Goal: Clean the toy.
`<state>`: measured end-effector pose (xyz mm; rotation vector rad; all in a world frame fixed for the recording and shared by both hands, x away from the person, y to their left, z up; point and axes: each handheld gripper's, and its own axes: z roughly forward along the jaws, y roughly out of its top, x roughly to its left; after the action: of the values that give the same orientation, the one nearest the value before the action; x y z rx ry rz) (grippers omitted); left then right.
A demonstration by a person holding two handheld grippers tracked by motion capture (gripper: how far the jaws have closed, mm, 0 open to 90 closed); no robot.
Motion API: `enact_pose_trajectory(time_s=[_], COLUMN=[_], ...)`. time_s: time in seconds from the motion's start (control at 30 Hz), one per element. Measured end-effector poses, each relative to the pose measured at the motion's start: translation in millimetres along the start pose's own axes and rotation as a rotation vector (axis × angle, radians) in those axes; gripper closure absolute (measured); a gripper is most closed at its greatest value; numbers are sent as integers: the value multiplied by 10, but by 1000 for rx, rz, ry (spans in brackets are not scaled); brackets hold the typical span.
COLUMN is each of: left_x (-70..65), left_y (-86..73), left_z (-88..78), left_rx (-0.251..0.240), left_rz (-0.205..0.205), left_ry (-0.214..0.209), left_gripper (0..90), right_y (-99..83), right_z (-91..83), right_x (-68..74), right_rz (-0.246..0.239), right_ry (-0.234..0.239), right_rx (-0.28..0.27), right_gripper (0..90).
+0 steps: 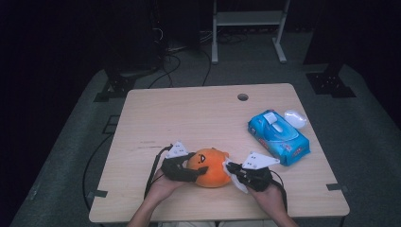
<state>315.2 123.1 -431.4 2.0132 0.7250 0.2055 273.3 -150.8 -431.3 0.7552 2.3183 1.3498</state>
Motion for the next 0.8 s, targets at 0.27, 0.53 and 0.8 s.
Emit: enact_pose_trajectory(time_s=[0.27, 0.53, 0.8], left_x=[-10, -87, -171], left_y=[25, 45, 79], left_z=[-41, 7, 26], left_rx=[-39, -49, -55], left_rz=[13, 55, 55], left_ry=[-44, -7, -11], left_gripper=[237, 306, 355], right_y=[-12, -33, 119], right_z=[52, 15, 20], right_x=[40, -138, 222], right_rz=[-24, 19, -96], right_ry=[12, -57, -16], right_rx=[9, 4, -38], right_gripper=[835, 834, 835])
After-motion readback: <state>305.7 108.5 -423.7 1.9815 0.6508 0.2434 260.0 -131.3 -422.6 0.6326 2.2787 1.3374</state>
